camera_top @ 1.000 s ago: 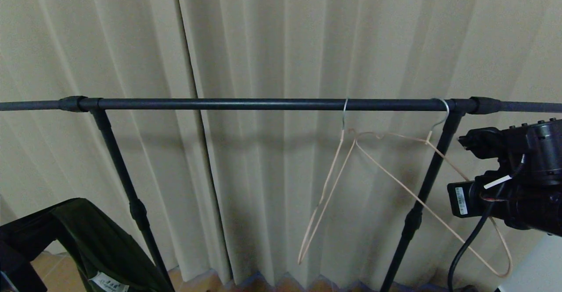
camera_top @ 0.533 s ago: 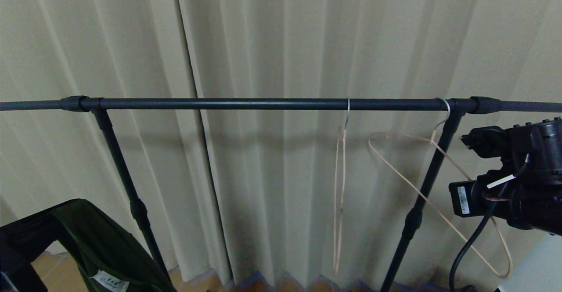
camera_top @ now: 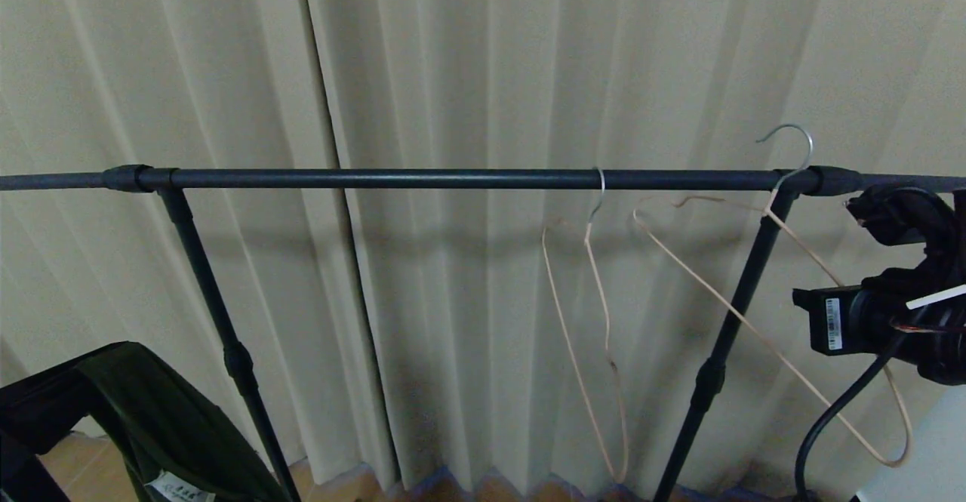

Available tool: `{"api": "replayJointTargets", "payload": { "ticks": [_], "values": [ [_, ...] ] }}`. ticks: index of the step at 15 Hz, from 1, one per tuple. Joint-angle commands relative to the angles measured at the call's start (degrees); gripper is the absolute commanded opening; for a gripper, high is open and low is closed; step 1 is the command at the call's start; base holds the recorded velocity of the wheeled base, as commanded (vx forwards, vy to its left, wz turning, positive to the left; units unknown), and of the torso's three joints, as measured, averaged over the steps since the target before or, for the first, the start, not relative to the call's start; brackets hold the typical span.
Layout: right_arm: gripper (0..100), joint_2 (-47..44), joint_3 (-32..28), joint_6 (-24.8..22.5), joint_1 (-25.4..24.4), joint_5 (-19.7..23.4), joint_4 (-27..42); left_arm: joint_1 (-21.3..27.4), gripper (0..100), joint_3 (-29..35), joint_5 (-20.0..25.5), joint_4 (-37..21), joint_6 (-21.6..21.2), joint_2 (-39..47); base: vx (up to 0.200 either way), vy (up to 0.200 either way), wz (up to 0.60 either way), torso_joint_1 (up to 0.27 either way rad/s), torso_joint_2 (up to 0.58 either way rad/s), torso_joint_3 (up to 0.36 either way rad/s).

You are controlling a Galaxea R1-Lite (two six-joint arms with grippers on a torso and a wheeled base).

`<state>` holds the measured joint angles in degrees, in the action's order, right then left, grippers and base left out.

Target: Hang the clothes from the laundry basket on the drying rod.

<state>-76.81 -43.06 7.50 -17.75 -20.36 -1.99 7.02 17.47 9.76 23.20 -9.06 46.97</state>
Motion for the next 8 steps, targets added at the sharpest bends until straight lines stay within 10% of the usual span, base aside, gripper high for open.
{"api": "replayJointTargets", "payload": {
  "ticks": [1, 8],
  "values": [
    [0, 2.63, 0.52, 0.06, -0.53, 0.06, 0.32, -0.08, 0, 0.02, -0.1, -0.08, -0.17, -0.83, -0.2, 0.0, 0.0, 0.002, 0.01, 0.002],
    [0, 3.6, 2.28, 0.06, -0.71, 0.06, -0.12, -0.08, 0, -0.42, -0.1, 0.0, -1.93, -1.0, -0.2, 0.0, 0.0, 0.0, 0.0, 0.006]
  ]
}}
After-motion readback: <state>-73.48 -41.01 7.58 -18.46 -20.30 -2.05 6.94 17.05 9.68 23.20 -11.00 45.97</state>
